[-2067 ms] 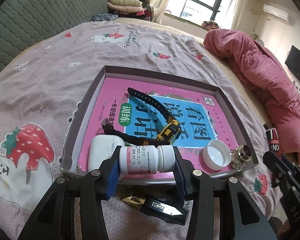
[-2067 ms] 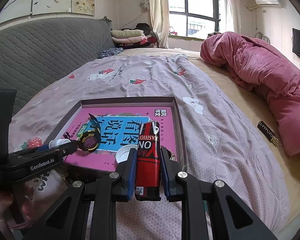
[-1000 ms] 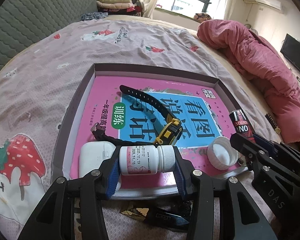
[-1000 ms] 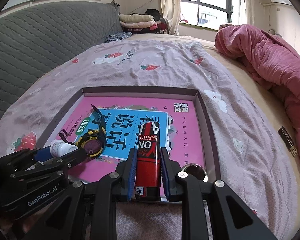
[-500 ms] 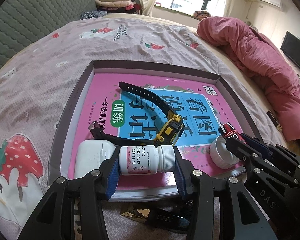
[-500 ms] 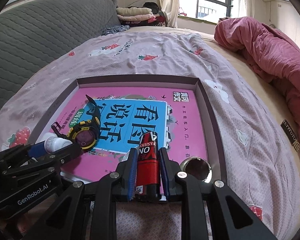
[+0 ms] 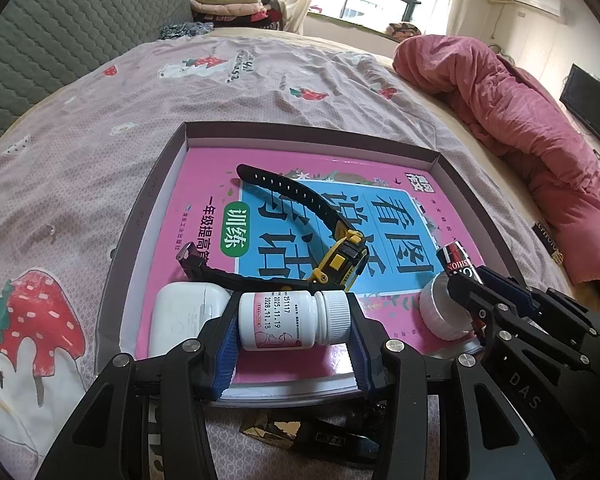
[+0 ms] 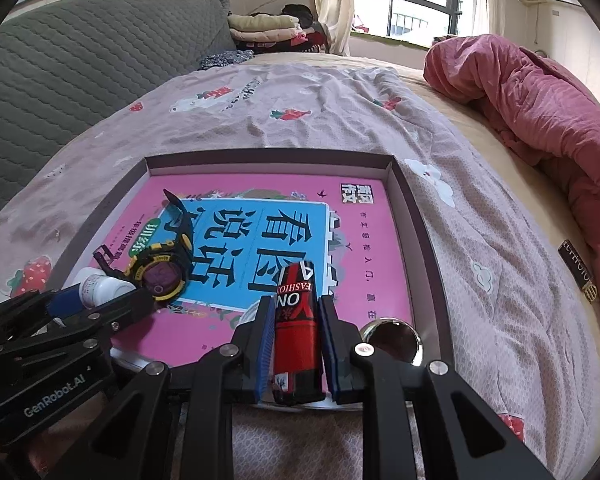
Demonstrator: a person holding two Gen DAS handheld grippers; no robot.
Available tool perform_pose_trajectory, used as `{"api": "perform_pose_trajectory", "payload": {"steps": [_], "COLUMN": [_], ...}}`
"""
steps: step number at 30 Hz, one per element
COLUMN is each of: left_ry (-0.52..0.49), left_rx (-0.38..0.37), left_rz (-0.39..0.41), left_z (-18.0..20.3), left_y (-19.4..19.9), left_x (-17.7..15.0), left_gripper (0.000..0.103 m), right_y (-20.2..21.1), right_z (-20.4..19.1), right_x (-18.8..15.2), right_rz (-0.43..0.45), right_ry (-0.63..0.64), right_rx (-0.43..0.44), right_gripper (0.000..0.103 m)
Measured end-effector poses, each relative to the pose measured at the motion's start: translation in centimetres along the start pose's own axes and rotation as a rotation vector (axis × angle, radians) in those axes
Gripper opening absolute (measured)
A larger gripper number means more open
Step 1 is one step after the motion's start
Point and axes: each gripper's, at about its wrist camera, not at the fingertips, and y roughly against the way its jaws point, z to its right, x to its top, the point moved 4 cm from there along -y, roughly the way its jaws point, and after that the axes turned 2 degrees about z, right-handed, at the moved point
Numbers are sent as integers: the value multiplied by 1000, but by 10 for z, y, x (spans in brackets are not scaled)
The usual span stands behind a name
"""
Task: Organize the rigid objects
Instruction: 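Lower the pill bottle and lighter into the grey box beside the white cap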
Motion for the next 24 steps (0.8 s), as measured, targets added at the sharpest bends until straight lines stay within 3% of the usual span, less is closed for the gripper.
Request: {"api": "perform_pose_trajectory", "payload": {"steps": [21,24], "left_ry": [-28,-31], "left_rx": [-37,-33], "left_rz": [-21,-21], "left_z": [8,8], "left_y": [-10,-11], "left_x": [1,0], "left_gripper": [48,48], "right_y": [24,31], "right_z": [10,11], "right_x": [-8,-11], "right_rz": [17,25], "right_ry": [-32,-36], "right_rx": [12,17], "right_gripper": [24,30]}}
